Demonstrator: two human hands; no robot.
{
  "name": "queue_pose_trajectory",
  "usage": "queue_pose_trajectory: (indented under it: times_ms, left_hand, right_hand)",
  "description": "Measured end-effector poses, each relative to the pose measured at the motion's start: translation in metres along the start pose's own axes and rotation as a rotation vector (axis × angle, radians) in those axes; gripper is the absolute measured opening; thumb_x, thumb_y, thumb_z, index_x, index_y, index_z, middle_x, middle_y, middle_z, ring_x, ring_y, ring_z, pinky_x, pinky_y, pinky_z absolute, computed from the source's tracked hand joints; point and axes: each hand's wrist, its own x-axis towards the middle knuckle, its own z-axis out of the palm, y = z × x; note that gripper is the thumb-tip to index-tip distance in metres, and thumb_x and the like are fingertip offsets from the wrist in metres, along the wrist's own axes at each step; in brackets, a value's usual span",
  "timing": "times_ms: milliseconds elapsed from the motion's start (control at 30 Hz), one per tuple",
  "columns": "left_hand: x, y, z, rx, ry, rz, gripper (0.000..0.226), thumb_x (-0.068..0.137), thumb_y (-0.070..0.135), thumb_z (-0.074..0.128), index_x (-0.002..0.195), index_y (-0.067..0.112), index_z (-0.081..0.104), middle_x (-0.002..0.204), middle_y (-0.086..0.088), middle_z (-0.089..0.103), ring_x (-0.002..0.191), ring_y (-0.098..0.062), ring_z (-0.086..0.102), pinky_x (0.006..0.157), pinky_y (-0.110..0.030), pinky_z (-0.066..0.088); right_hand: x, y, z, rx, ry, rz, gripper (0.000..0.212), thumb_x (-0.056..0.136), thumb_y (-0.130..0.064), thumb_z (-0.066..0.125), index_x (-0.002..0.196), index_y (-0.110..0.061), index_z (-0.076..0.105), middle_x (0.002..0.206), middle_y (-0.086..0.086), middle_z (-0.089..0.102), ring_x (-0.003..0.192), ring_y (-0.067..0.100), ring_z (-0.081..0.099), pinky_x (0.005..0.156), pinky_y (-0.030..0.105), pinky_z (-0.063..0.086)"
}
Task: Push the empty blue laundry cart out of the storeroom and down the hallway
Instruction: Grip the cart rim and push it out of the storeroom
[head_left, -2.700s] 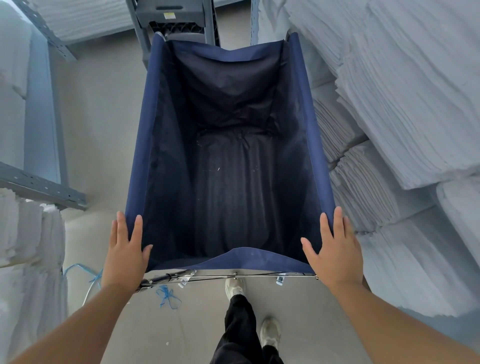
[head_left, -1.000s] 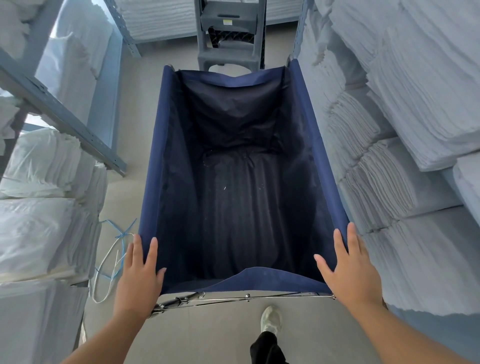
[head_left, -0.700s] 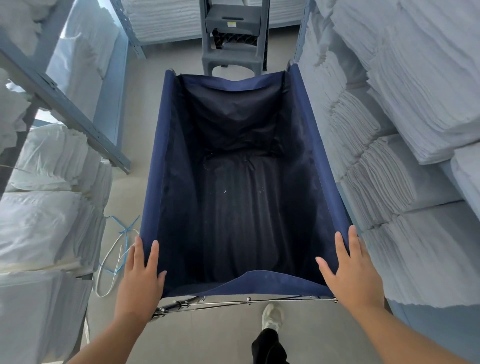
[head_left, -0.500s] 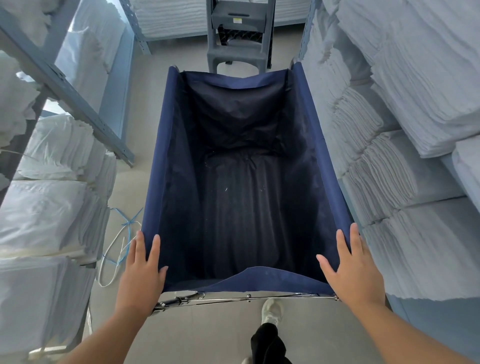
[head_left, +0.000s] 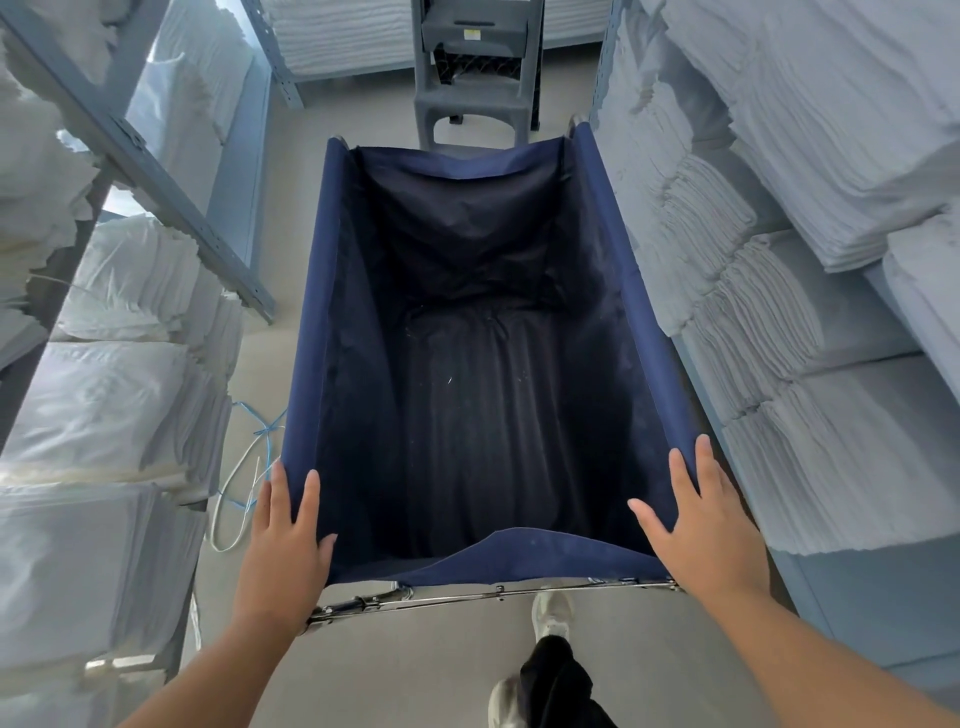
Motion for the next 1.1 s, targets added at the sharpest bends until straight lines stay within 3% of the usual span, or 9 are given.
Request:
queue_pose_trajectory:
  times_ms: [500, 867, 1100]
  left_hand:
    - [-0.076, -0.010, 0.008, 0.012, -0.045, -0.011, 0.091, 0.067, 0.024, 0.088, 0.143, 0.001, 0.043, 0.150, -0.035, 0.034, 0.135, -0.056, 0.038, 0.096, -0.061, 0.049]
    - [-0.132, -0.014, 0.018, -0.022, -0.029, -0.032, 0.095, 0.066, 0.024, 0.089, 0.145, 0.004, 0.040, 0.152, -0.032, 0.030, 0.136, -0.053, 0.037, 0.090, -0.059, 0.053]
    - [-0.168, -0.008, 0.022, -0.031, -0.042, -0.066, 0.102, 0.065, 0.042, 0.087, 0.147, 0.010, 0.036, 0.156, -0.027, 0.026, 0.141, -0.049, 0.032, 0.095, -0.056, 0.051]
  right_hand:
    - [-0.067, 0.004, 0.004, 0.016, -0.030, 0.001, 0.086, 0.088, -0.071, 0.032, 0.156, -0.019, 0.030, 0.169, 0.004, 0.011, 0.150, 0.026, 0.033, 0.080, 0.038, 0.060]
    - [-0.111, 0.014, 0.009, 0.007, -0.032, -0.011, 0.083, 0.087, -0.067, 0.040, 0.152, -0.016, 0.040, 0.166, 0.009, 0.023, 0.144, 0.030, 0.043, 0.068, 0.036, 0.061]
    - [-0.134, 0.027, 0.015, -0.028, -0.028, -0.034, 0.085, 0.087, -0.071, 0.035, 0.153, -0.018, 0.036, 0.167, 0.008, 0.020, 0.146, 0.030, 0.039, 0.068, 0.034, 0.061]
